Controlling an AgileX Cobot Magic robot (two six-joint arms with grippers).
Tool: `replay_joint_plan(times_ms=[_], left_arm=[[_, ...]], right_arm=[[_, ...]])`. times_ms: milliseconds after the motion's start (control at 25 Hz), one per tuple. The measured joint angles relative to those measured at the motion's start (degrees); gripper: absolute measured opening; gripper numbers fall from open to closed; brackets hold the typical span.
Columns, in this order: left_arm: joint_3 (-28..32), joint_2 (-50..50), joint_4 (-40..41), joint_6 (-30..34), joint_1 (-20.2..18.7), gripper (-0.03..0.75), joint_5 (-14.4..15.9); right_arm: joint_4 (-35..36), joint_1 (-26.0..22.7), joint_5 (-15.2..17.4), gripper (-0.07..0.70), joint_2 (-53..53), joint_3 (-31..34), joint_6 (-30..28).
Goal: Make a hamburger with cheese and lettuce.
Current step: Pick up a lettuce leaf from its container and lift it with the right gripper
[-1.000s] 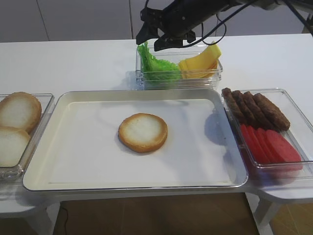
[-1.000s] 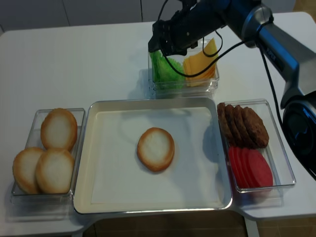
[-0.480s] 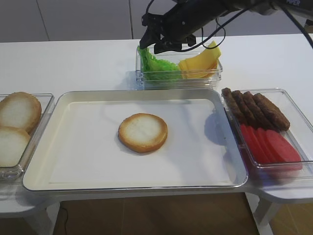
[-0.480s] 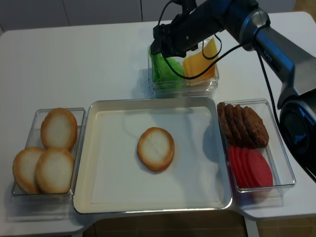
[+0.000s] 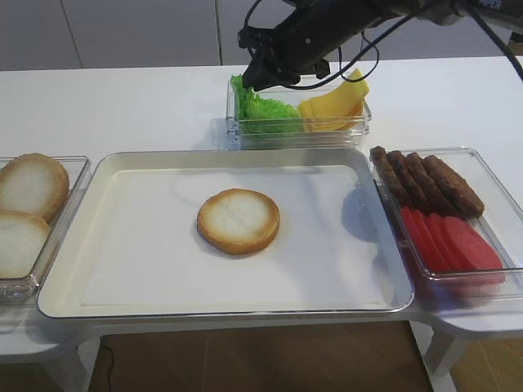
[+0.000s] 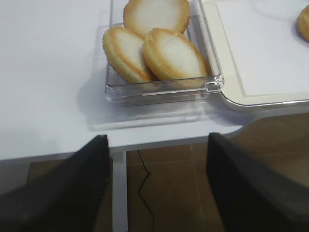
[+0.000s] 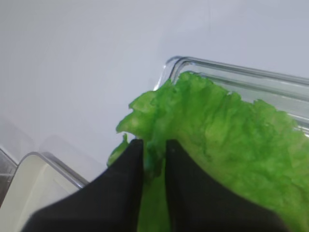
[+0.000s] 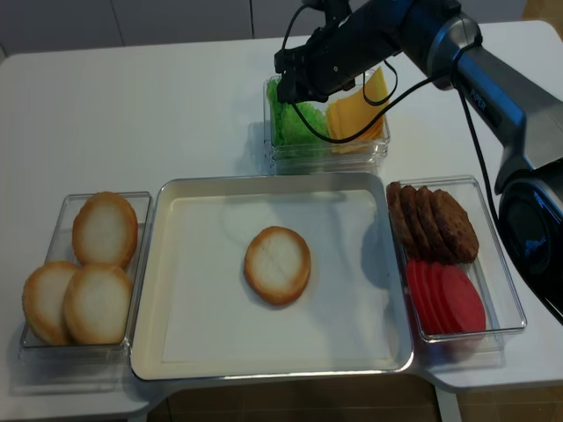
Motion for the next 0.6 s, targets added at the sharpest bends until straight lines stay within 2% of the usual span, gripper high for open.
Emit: replay_joint_plan(times_ms=[160, 320, 600], left_arm=[[0.0, 0.0, 0.0, 0.0, 0.0, 0.468, 0.0], [0.0, 0.0, 0.0, 0.0, 0.0, 0.468, 0.0], [0.0, 0.0, 0.0, 0.0, 0.0, 0.468, 0.0]], right_arm=[[-0.1, 0.0, 0.2, 0.091, 0.0, 0.0, 0.0], [-0.6, 0.0, 1.0, 0.024, 0.0, -0.6, -1.1], [-2.4, 0.0, 2.9, 0.011, -0.7, -1.6, -1.6]])
